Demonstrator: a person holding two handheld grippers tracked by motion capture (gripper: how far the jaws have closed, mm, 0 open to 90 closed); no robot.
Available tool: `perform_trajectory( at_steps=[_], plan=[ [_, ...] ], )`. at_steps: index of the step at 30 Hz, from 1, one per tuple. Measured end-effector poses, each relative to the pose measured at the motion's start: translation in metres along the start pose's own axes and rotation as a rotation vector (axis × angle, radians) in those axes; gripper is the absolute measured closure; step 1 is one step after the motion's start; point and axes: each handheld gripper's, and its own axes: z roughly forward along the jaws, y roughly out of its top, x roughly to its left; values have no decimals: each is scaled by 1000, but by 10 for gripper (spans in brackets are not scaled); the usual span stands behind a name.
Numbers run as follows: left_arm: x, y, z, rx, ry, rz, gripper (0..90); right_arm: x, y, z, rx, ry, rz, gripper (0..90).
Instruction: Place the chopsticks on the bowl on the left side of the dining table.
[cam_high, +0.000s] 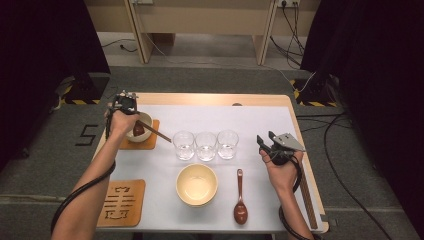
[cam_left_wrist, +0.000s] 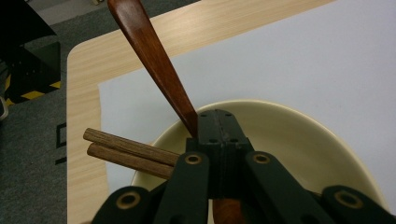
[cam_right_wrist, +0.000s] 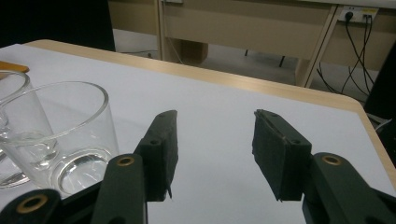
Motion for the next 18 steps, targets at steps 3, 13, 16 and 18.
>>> perform_trajectory(
  at_steps=[3, 13, 16, 18],
  plan=[
    [0, -1, 0, 2, 2, -3, 890, 0, 0, 0, -1, 0, 0, 507],
    [2, -4, 0, 15, 4, -11, 890, 0, 0, 0, 0, 0, -1, 507],
    [3, -5, 0, 18, 5, -15, 890, 0, 0, 0, -1, -1, -4, 507],
    [3, -6, 0, 21, 5, -16, 890, 0, 0, 0, -1, 0, -3, 507]
  ],
)
